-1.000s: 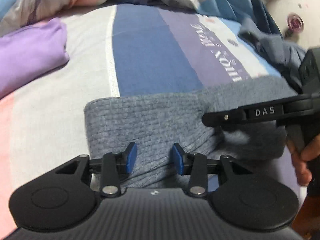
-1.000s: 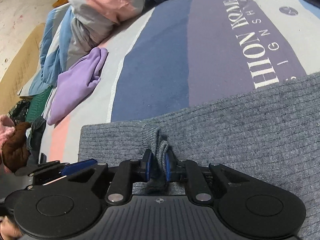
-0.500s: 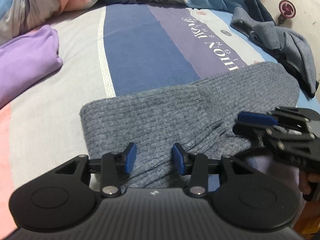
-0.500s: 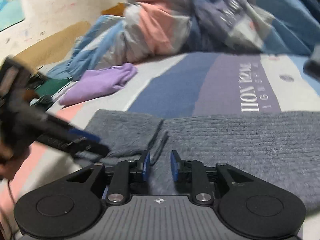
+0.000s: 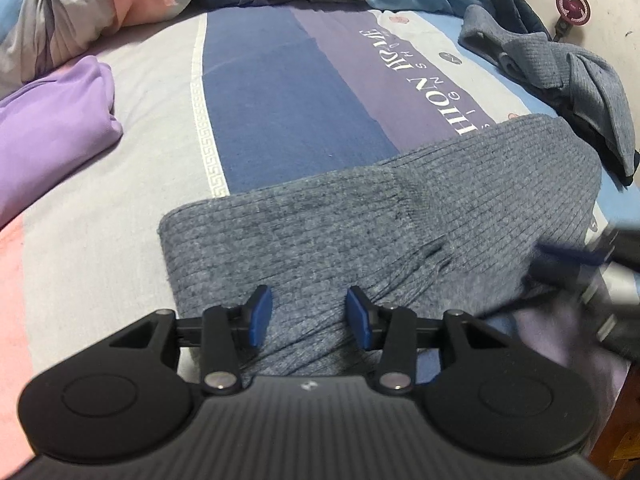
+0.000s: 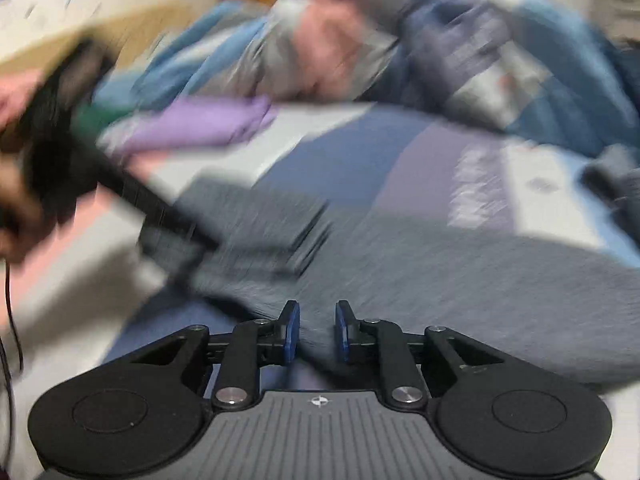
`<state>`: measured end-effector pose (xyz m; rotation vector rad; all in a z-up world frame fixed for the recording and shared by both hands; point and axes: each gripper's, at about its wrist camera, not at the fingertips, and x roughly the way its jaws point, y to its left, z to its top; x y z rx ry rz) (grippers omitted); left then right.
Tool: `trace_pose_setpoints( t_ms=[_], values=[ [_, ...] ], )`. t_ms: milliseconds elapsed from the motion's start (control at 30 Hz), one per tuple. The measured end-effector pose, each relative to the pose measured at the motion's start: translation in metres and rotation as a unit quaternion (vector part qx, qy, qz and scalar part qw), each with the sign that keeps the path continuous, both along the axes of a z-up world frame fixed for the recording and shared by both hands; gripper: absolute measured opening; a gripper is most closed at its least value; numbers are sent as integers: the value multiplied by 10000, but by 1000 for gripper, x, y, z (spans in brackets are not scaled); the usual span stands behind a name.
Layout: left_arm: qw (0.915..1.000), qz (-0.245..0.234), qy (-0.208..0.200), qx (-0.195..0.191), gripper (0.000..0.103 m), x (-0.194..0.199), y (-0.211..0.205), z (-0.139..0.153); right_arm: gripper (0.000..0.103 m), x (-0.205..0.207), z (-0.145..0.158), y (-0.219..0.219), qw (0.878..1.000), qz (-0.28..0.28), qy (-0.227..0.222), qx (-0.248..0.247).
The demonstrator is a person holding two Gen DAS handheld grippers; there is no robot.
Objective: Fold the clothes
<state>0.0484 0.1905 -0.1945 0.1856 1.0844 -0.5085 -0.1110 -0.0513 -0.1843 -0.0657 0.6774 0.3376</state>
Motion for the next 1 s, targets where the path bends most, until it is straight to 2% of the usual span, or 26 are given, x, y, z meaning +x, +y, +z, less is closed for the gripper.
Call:
trace_pose_setpoints(
  t_ms=[33, 67, 133, 200, 300, 400, 467, 533, 633, 667, 700, 733, 800, 900, 1000],
  values=[
    [10000, 3, -18, 4, 46, -1, 0, 0, 33, 1, 4, -6, 9999, -114, -92, -35],
    [10000, 6, -35, 9, 46, -2, -1, 0, 36, 5, -1, -11, 9997, -134, -5, -199],
    [10000, 40, -17, 13, 47, -3, -1, 0, 33, 13, -23, -26, 9979, -40, 357, -533],
    [10000, 4, -2, 57, 47, -2, -3, 1, 33, 7, -35, -42, 9985, 217, 267, -428],
    [9999, -47, 5, 110, 47, 0, -5, 1, 31, 11, -22, -46, 9980, 403, 282, -404],
    [10000, 14, 17, 97, 47, 0, -4, 0, 31, 17, -7, -53, 9982, 71, -91, -591],
    [9999, 6, 0, 152, 48, -1, -7, 0, 33, 24, -20, -68, 9964, -346, 76, -768],
    [9998, -9, -5, 203, 48, -2, -9, 0, 36, 28, -35, -92, 9975, -463, 297, -450],
    [9996, -40, -19, 263, 48, -2, -12, 3, 34, 31, -22, -106, 9985, -369, 345, -229],
    [9996, -57, -43, 269, 49, -2, -14, 6, 34, 30, -12, -111, 9983, -514, 250, -121],
    [9996, -74, -67, 275, 56, -3, -15, 9, 37, 30, -4, -120, 9971, -749, 151, 70],
    [9996, -161, -159, 174, 68, -7, -18, 15, 40, 30, -1, -132, 9939, -1050, 136, 312],
    [9990, -339, -288, 32, 78, -15, -30, 24, 41, 27, -2, -166, 9761, -1911, 342, 982],
    [9973, -611, -390, -79, 78, -23, -54, 32, 41, 15, -16, -209, 9287, -3056, 665, 1993],
    [9947, -882, -492, -189, 78, -32, -78, 40, 40, 6, -29, -225, 8928, -3551, 743, 2671]
  ],
)
